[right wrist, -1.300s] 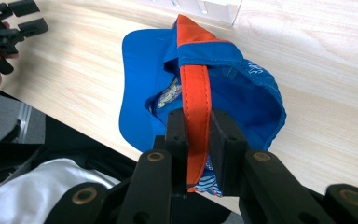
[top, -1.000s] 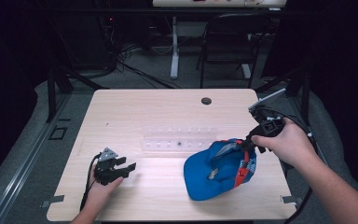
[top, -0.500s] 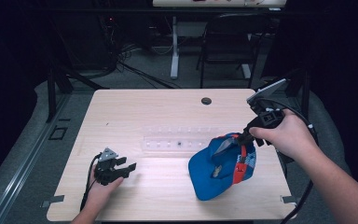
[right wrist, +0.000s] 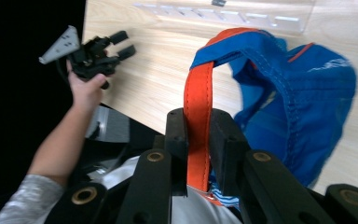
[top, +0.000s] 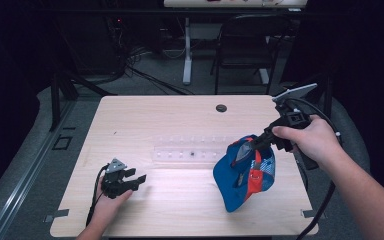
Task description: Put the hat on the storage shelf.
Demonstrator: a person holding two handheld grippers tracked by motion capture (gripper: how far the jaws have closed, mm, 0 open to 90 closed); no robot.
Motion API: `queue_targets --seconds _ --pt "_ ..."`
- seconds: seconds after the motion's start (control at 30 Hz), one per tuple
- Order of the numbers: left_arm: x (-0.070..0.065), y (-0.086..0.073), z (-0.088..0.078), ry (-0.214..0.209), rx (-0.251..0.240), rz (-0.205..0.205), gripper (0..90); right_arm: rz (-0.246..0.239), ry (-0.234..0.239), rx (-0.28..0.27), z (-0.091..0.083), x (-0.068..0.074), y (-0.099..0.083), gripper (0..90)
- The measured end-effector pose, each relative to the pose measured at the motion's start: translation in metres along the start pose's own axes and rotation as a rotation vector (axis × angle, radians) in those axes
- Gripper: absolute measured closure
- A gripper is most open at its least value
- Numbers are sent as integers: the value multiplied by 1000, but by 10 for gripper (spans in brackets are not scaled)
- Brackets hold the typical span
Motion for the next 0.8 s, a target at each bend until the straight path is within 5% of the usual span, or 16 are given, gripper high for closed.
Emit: queue_targets --seconds 0.33,0.8 --pt "-1 0 0 -4 0 3 450 92 136 -36 -12 -3 7 785" --pt "-3 0 2 -6 3 6 451 76 211 -72 -14 11 27 784"
Point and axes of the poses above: each handheld gripper's, and its own axes: z roughly forward along the jaws, y roughly out of its top, x roughly to its left, the point moved 1 cm from there along z, roughly forward along the jaws, and after that the axes turned 8 degrees about -x, right-handed, at the moved point
